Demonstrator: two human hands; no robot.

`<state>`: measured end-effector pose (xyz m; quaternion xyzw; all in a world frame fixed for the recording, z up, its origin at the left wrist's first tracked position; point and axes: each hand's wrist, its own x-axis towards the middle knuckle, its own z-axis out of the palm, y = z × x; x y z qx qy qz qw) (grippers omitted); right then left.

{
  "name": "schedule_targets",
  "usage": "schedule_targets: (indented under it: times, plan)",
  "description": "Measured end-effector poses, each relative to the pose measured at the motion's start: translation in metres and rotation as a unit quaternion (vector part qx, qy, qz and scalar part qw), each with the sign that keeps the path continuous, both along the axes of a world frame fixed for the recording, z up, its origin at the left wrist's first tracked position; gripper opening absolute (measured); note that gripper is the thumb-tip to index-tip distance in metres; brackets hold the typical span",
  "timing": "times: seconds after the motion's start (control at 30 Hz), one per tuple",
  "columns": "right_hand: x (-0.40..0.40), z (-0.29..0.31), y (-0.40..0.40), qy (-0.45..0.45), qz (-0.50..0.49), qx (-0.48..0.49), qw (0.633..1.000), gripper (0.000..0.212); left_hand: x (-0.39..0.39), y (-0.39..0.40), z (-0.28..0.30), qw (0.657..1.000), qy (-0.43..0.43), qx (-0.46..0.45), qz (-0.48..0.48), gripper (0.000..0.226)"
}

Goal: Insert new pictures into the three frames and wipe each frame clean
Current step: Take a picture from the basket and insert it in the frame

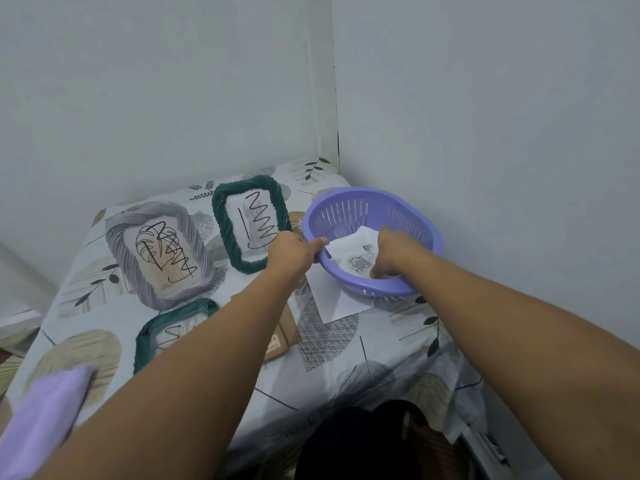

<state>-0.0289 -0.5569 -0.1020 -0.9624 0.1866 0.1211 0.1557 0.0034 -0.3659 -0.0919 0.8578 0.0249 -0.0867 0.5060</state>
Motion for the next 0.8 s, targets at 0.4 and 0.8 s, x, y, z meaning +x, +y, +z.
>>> schedule_targets:
  times: [0.4,0.8]
  plan:
    - [-0.001,0.002,-0.001,-0.049,0.012,-0.044,0.998,0.028,0.001,0.000,-0.003,1.000,-0.011,0.007,-0.002,0.042]
    - [-0.013,0.024,0.016,-0.235,0.039,0.010,0.971,0.009,-0.007,-0.001,0.004,0.994,-0.079,0.070,0.032,0.050]
